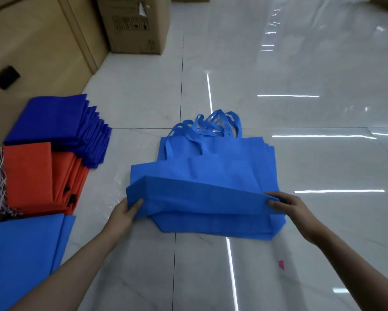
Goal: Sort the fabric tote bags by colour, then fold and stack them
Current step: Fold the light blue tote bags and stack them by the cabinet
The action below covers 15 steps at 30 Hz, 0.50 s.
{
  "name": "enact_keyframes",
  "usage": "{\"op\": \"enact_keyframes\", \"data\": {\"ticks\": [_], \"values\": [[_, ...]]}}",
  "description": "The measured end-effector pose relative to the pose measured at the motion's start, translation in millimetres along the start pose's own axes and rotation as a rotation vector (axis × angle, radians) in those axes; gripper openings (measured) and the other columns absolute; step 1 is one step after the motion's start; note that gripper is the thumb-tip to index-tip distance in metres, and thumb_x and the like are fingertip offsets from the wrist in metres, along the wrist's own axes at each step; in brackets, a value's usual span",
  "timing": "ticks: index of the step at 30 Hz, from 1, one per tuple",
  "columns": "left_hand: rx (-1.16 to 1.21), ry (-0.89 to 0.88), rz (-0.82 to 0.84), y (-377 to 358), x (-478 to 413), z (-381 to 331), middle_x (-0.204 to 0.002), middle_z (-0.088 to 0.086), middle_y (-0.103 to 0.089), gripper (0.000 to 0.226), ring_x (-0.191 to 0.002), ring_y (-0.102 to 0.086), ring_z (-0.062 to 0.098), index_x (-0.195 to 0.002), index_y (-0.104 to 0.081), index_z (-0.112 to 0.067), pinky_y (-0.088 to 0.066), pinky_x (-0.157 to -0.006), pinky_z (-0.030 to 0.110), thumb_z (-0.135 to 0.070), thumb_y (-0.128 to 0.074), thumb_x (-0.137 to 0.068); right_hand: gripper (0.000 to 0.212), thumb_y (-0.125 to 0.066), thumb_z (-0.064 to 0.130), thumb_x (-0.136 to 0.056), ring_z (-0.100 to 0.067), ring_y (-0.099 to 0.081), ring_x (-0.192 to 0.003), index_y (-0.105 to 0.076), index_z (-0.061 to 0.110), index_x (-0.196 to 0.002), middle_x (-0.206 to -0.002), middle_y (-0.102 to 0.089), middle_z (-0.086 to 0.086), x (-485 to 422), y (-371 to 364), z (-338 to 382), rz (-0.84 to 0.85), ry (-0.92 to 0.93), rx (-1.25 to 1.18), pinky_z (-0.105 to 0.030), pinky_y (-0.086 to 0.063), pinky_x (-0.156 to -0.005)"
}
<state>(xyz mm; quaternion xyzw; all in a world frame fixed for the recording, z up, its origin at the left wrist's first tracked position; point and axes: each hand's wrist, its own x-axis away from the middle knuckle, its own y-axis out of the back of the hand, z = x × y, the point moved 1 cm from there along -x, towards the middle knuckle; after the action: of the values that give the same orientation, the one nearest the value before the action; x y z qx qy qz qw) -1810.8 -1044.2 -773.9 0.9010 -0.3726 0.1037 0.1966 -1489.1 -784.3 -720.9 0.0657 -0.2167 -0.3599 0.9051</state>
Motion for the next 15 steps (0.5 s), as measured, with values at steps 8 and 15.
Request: {"op": "enact_keyframes", "data": {"ticks": [8,15], "values": [[0.119,0.196,-0.073,6,-22,16,-0.111,0.000,-0.061,0.026,-0.098,-0.060,0.019,-0.117,-0.053,-0.019,-0.052,-0.083,0.040,-0.033,-0.047,-0.096,0.023,-0.064,0.022,-0.088,-0.014,-0.058,-0.081,-0.057,0.001,-0.090,-0.085,-0.059,-0.005,-35,0,-6,-0.062,-0.036,-0.062,-0.024,-0.043,-0.078],[-0.156,0.182,-0.274,9,-37,27,-0.087,0.007,-0.063,0.036,-0.084,-0.060,0.025,-0.087,-0.059,-0.008,-0.045,-0.071,0.037,-0.044,-0.063,-0.085,0.035,-0.052,0.020,-0.093,-0.026,-0.044,-0.064,-0.042,0.007,-0.061,-0.061,-0.045,-0.009,-76,-33,-42,-0.505,-0.277,0.276,-0.036,-0.032,-0.058]]}}
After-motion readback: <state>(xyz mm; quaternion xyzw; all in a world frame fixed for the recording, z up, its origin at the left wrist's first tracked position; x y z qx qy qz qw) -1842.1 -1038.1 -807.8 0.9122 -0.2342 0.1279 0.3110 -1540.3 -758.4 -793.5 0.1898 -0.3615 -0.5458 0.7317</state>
